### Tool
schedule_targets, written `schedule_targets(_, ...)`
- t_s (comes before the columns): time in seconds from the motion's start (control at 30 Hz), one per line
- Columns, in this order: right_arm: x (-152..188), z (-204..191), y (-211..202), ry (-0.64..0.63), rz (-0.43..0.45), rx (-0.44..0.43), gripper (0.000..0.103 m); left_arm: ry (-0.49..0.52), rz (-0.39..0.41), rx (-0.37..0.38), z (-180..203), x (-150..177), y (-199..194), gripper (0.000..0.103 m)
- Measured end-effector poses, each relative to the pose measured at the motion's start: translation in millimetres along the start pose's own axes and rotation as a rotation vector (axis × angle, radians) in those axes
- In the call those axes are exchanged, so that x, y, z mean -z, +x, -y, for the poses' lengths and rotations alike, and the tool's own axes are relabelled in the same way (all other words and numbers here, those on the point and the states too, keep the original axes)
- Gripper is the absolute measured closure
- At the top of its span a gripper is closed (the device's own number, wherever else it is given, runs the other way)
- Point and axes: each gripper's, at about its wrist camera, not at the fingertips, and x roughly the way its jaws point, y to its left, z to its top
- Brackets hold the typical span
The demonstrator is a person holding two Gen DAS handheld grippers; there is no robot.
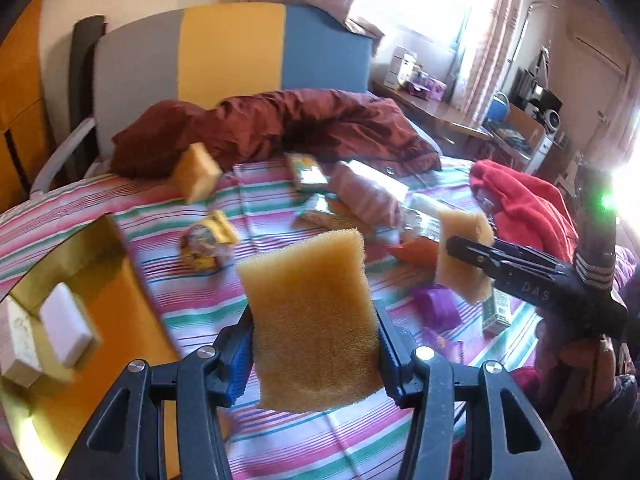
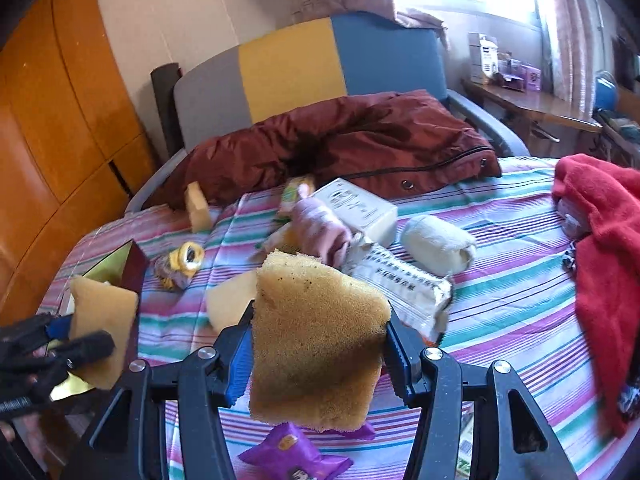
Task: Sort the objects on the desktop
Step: 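Carry both sponges over the gold tray and release them inside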
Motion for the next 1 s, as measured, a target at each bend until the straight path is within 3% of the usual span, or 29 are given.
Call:
schedule_targets(0.2, -7.9, -27.5, -10.4, -0.046, -0.019, -0.04, 0.047, -0.063, 0.022, -0.044, -38.3, 11.5, -21.3, 0.05)
schedule_targets(0.47, -14.6, -110.8, -18.8, -0.169, -0.026, -0.144, 0.046, -0.164, 0.052, -0.128, -92.6, 34.1, -50.9, 0.05)
schedule_targets(0.77, 6.8, -206.9, -11.9, -0.282, -0.066, -0.329, 0.046, -0.309, 0.074, -0.236, -159.3, 72.4, -88.5, 0.05)
schedule_targets(1.0, 27.2, -258.0, 6.1, -0.314, -0.132, -0.437, 0.046, -0.369, 0.041, -0.329, -200.2, 108.9, -105.4, 0.049)
